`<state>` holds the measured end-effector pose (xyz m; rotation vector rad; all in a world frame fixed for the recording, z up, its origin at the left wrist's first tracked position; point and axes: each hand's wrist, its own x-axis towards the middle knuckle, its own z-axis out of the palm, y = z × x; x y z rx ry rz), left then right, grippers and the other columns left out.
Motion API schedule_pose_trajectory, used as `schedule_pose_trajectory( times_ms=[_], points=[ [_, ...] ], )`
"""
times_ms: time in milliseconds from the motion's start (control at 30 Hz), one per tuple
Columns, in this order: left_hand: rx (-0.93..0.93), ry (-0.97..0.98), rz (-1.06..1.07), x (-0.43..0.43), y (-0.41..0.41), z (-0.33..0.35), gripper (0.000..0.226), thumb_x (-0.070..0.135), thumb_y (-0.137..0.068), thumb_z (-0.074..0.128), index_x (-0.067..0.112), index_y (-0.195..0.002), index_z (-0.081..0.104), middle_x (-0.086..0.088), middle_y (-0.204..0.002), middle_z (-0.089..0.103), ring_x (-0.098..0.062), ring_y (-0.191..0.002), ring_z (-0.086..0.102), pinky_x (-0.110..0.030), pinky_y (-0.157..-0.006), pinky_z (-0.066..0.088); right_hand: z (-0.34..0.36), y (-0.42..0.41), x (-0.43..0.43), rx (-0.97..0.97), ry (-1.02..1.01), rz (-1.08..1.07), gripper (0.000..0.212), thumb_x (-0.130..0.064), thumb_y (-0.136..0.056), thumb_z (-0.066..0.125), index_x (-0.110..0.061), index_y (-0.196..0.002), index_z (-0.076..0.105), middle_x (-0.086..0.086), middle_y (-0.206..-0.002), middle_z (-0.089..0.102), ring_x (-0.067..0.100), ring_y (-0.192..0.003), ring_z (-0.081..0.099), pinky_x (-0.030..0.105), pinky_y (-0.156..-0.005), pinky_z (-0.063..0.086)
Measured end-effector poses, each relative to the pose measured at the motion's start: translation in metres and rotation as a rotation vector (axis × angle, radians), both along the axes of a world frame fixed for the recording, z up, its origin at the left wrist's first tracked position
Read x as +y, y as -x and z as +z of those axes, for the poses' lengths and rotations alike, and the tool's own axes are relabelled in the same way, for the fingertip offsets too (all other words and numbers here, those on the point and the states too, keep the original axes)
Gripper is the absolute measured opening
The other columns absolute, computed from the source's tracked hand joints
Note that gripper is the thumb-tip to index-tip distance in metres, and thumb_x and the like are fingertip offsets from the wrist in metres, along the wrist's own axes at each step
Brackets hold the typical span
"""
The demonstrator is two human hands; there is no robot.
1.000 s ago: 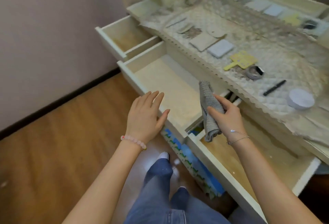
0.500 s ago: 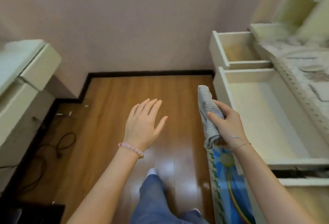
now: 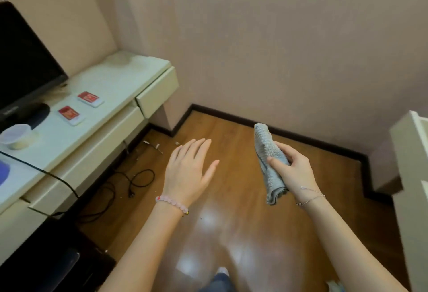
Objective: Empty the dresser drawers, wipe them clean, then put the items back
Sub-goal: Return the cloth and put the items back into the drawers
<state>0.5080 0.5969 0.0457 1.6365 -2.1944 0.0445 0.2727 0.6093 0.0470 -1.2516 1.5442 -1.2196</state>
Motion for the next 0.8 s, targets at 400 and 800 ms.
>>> schedule_pose_trajectory(
  times_ms=[400, 800],
  points=[
    [0.012, -0.046, 0.289, -0.113, -0.088, 0.014, 0.05, 0.043, -0.094, 0.043, 0.017, -0.136, 0.044, -0.002, -0.136, 0.051, -0.019, -0.128, 0.044, -0.038, -0.107, 0.033, 0.009, -0.09, -0.186, -0.046, 0.019, 0.266, 0.033, -0.011, -0.084, 0.063, -0.037, -0.104, 0.061, -0.016, -0.1, 0.065, -0.006, -0.076, 0.064, 0.008, -0.055, 0.047],
    [0.057, -0.049, 0.576, -0.282, -0.106, 0.017, 0.053, 0.051, -0.094, 0.034, 0.023, -0.139, 0.04, 0.003, -0.14, 0.046, -0.015, -0.131, 0.038, -0.033, -0.109, 0.027, 0.018, -0.136, -0.419, -0.041, 0.015, 0.574, 0.033, -0.01, -0.084, 0.064, -0.038, -0.102, 0.06, -0.021, -0.09, 0.064, -0.007, -0.069, 0.064, 0.009, -0.05, 0.047]
  ],
)
